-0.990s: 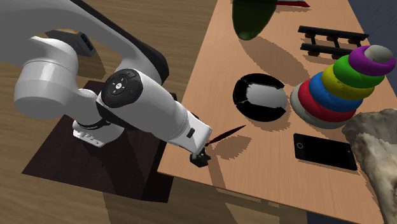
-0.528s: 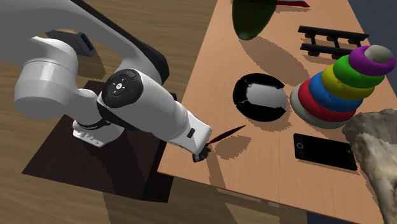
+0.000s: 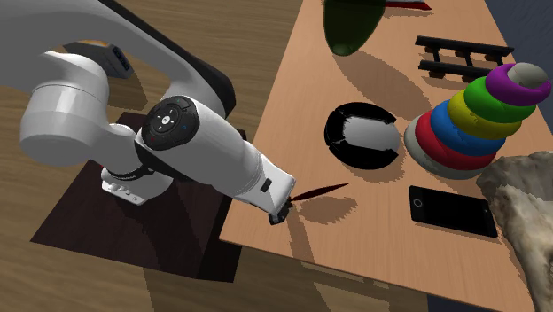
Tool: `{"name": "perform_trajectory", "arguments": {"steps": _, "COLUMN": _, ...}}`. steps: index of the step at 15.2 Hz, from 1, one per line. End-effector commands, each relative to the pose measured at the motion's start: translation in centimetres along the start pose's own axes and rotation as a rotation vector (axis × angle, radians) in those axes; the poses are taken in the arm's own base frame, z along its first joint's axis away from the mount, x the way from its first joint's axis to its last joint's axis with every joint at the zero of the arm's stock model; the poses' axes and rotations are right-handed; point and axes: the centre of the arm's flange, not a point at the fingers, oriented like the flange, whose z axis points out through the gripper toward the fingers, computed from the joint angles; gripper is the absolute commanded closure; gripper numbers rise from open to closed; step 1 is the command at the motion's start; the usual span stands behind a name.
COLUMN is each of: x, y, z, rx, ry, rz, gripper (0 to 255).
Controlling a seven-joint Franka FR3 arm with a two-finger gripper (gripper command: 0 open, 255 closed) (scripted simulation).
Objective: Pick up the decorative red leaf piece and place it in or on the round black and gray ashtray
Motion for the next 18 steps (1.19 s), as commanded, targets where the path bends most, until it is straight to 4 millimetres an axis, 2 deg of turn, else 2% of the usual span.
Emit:
{"name": "perform_trajectory", "arguments": {"steps": 1, "x": 0.2, "y": 0.0, "z": -0.5, "rx": 0.0, "ry": 0.0, "rz": 0.0, "gripper": 255}}
{"name": "perform_trajectory", "arguments": {"steps": 18, "x": 3.9, "y": 0.2, "z": -8.6, "rx": 0.0, "ry": 0.0, "rz": 0.0, "gripper": 255}}
